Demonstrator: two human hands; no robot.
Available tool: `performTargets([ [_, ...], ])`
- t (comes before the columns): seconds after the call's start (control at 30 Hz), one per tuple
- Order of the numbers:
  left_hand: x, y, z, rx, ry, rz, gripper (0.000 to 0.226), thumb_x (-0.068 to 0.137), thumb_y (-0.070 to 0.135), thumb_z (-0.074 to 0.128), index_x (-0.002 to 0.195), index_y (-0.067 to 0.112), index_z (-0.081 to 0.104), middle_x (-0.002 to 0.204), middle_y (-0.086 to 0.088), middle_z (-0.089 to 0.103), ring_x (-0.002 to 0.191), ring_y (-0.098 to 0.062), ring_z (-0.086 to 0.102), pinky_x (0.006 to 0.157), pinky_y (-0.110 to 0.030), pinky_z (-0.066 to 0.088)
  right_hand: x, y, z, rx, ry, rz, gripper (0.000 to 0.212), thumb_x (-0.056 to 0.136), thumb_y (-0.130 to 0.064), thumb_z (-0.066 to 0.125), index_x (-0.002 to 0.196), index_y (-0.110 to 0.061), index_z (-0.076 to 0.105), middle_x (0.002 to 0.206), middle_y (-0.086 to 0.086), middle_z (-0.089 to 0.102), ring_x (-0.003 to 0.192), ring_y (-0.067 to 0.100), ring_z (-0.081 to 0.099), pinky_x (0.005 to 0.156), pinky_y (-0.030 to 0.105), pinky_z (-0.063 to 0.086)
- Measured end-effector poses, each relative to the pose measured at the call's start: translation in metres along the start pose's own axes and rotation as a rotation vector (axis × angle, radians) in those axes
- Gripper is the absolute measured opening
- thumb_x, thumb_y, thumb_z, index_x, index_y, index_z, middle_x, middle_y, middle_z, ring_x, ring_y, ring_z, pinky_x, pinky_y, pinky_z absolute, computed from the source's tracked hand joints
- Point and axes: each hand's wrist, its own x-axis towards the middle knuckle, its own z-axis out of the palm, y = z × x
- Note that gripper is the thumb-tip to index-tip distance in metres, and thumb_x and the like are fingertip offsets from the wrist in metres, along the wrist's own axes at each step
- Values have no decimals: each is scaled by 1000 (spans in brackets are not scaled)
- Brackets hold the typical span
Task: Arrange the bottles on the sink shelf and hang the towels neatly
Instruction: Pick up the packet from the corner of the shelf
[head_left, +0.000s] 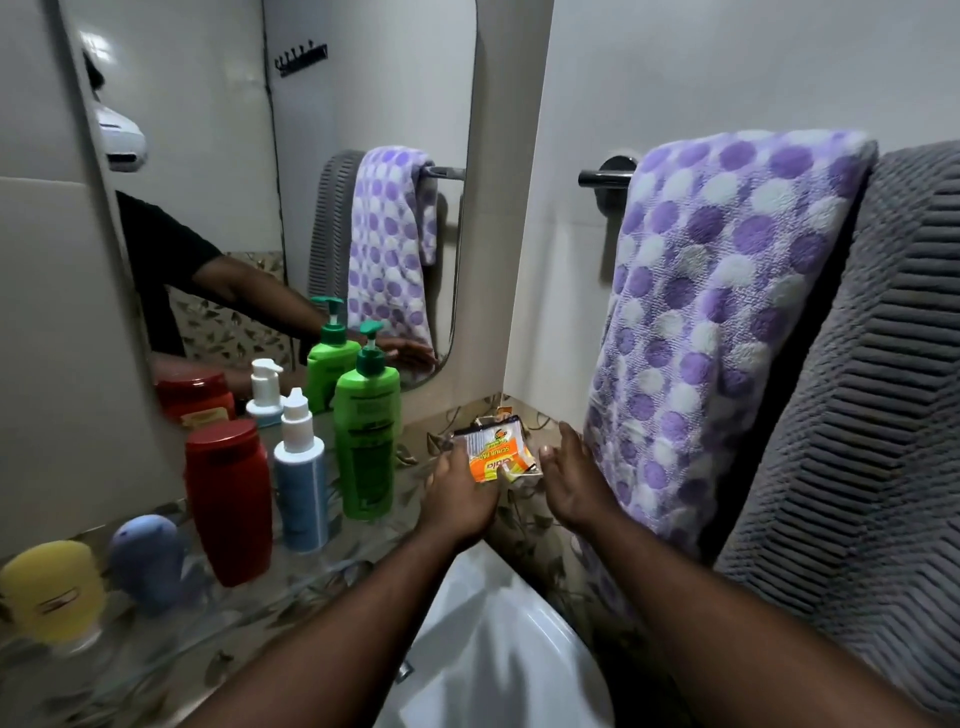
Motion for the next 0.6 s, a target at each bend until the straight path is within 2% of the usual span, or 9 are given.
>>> performTargets([
  [0.1,10,0,11,0,1,-49,78,95,45,57,160,22,20,164,-12,28,148,-36,28,119,-45,29,17,11,8,73,-27,68,58,107,-30,38,156,-3,23,148,26,48,137,36,47,110,38,39],
  [0.37,42,4,25,25,58,-167,73,93,43,57,157,23,28,163,-14,29,147,-37,31,120,-48,27,58,21,32,284,-90,300,65,103,-54,38,154,-14,32,156,15,43,139,35,46,113,42,38],
  [0.43,48,7,24,-34,72,-201,67,91,40,58,152,22,37,155,-14,42,140,-36,41,115,-47,34,65,21,37,319,-104,364,70,100,-59,40,154,-15,33,156,16,43,138,36,46,112,45,40],
  [0.53,52,13,24,-205,81,-225,58,78,39,57,133,20,51,130,-12,63,118,-36,59,101,-48,49,75,20,43,340,-94,423,77,96,-64,45,151,-11,38,153,17,46,136,36,48,111,44,41],
  [0.6,55,17,26,-332,88,-251,54,71,36,53,122,19,54,119,-10,68,109,-35,64,96,-48,53,79,19,45,366,-68,469,81,89,-69,51,143,-8,47,144,18,55,129,36,55,108,44,45],
])
